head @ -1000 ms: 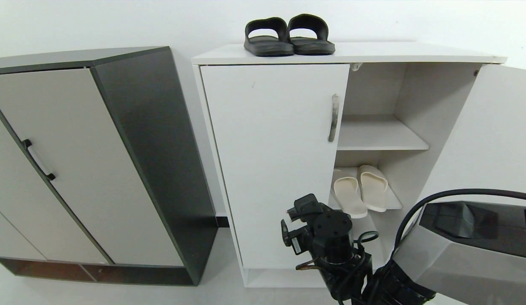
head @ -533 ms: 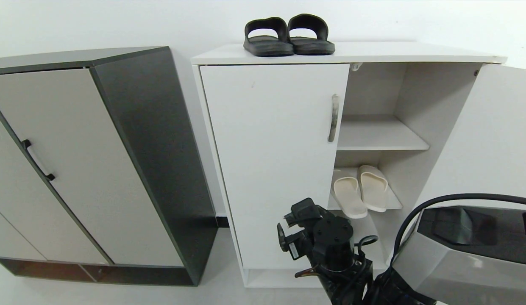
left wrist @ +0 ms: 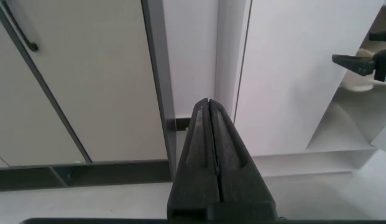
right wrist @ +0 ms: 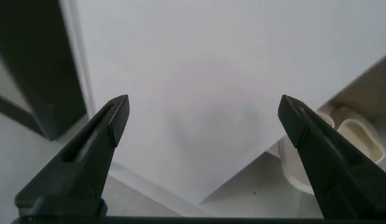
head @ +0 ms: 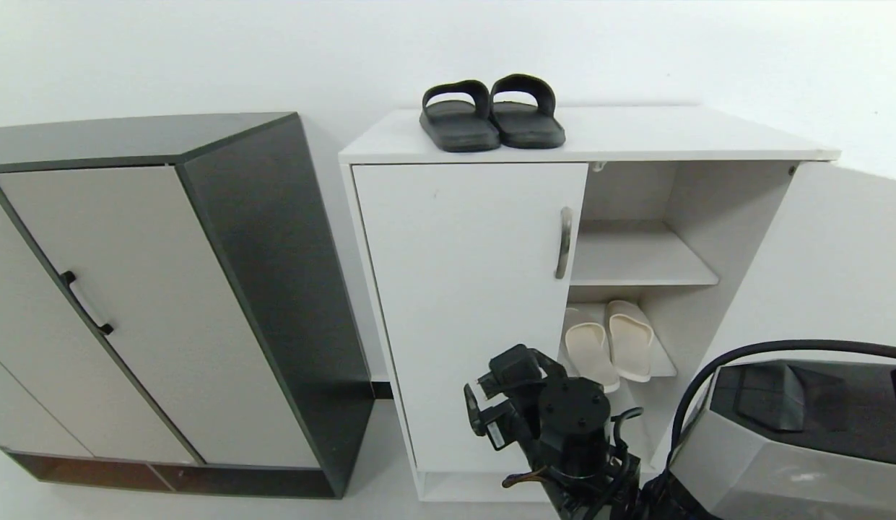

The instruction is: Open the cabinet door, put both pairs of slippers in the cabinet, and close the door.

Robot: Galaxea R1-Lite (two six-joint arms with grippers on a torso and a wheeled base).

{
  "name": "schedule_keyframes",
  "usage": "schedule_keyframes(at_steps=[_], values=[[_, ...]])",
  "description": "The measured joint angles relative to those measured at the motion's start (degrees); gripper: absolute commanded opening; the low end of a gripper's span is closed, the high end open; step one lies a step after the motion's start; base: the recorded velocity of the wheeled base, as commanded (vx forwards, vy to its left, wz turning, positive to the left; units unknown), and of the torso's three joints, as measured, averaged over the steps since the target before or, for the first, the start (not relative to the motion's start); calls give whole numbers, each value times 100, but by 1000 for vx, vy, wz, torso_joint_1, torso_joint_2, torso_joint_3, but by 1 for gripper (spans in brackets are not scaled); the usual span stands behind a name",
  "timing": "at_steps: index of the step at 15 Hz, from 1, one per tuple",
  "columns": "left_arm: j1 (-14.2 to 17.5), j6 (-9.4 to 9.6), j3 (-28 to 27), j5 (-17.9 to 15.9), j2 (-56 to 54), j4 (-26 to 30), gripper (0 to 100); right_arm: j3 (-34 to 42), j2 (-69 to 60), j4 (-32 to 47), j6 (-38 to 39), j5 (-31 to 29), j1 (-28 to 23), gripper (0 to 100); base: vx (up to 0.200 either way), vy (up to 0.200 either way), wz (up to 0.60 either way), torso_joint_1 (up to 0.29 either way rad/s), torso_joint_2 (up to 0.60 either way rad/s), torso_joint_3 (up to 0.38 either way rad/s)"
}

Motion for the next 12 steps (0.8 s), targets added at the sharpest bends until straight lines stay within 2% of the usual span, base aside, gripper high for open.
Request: schedule_keyframes(at_steps=[12], values=[[-4, -9, 0, -1, 0, 0, 0, -34, 73, 6, 9, -2, -17, 100, 0, 0, 0, 153, -475, -324]])
